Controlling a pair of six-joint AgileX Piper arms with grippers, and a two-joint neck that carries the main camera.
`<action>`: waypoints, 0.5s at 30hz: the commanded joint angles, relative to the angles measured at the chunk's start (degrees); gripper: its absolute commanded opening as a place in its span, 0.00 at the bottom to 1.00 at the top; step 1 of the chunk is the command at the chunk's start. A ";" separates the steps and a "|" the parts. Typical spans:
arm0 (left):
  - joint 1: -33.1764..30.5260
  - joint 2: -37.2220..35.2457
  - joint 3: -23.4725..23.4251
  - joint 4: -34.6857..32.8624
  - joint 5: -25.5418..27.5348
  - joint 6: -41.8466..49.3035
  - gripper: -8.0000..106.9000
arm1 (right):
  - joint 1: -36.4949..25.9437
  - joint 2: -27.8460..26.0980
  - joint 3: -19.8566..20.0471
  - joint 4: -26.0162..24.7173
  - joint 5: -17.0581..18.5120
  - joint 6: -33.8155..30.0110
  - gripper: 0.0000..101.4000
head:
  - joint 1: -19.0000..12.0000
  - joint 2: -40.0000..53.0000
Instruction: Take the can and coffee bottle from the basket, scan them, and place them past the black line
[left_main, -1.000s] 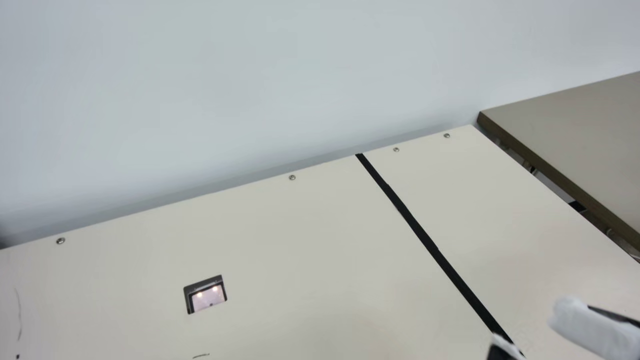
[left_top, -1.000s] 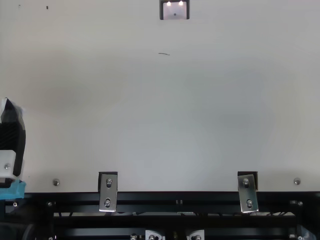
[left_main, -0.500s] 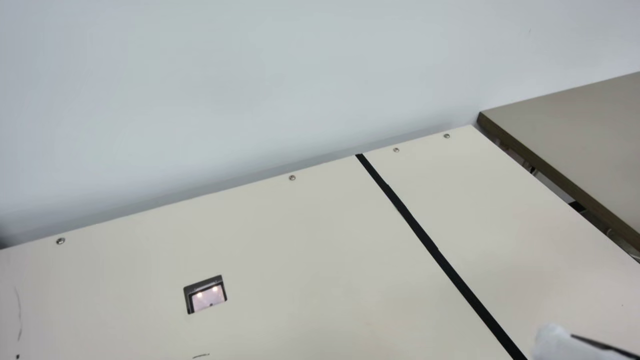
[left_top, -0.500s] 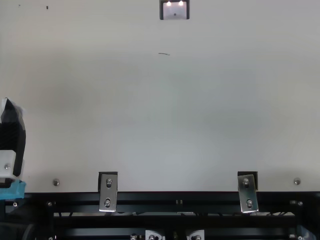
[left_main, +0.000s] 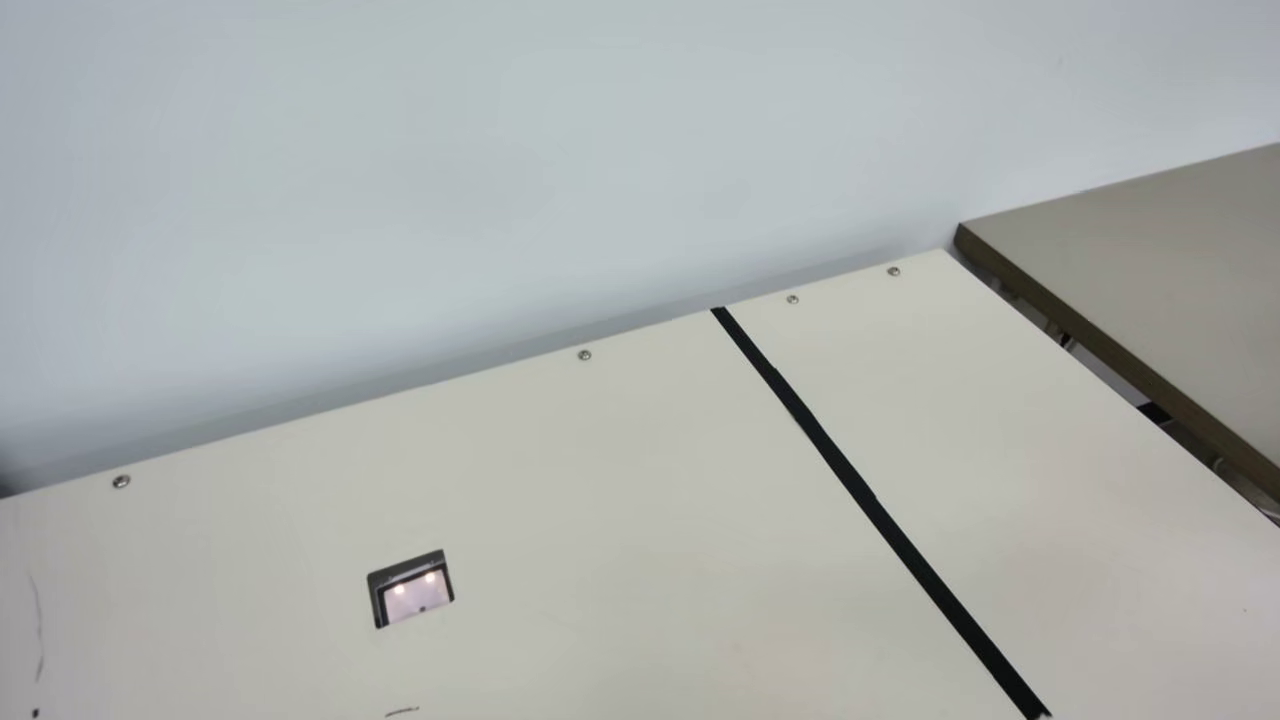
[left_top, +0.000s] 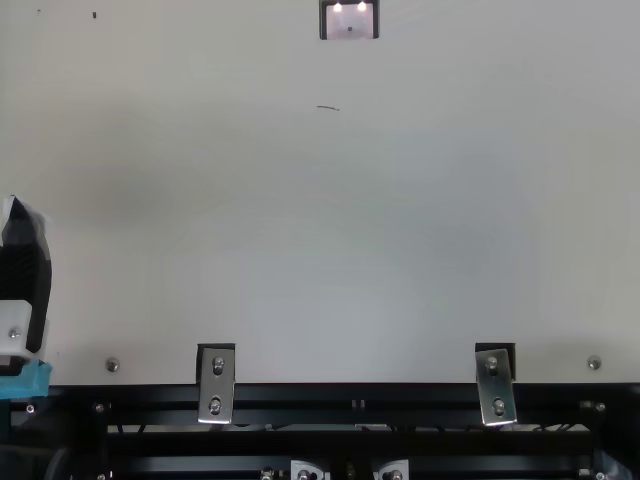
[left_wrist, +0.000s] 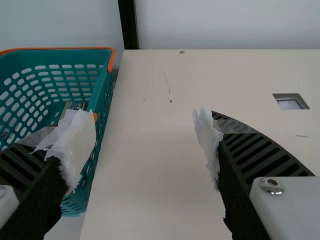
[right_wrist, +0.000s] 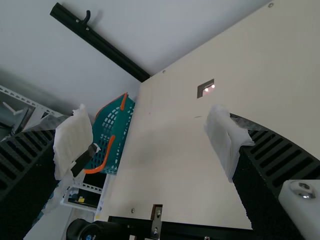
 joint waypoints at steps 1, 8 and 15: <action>0.00 0.00 0.00 0.00 0.00 0.00 0.85 | 0.00 0.00 0.00 0.00 0.00 0.00 1.00 | -1.54 0.60; 0.00 0.00 0.00 0.00 0.00 0.00 0.85 | 0.00 0.00 0.00 0.00 0.00 0.00 1.00 | -1.54 0.60; 0.00 0.00 0.00 0.00 0.00 0.00 0.85 | 0.00 0.00 0.00 0.00 0.00 0.00 1.00 | -0.95 2.50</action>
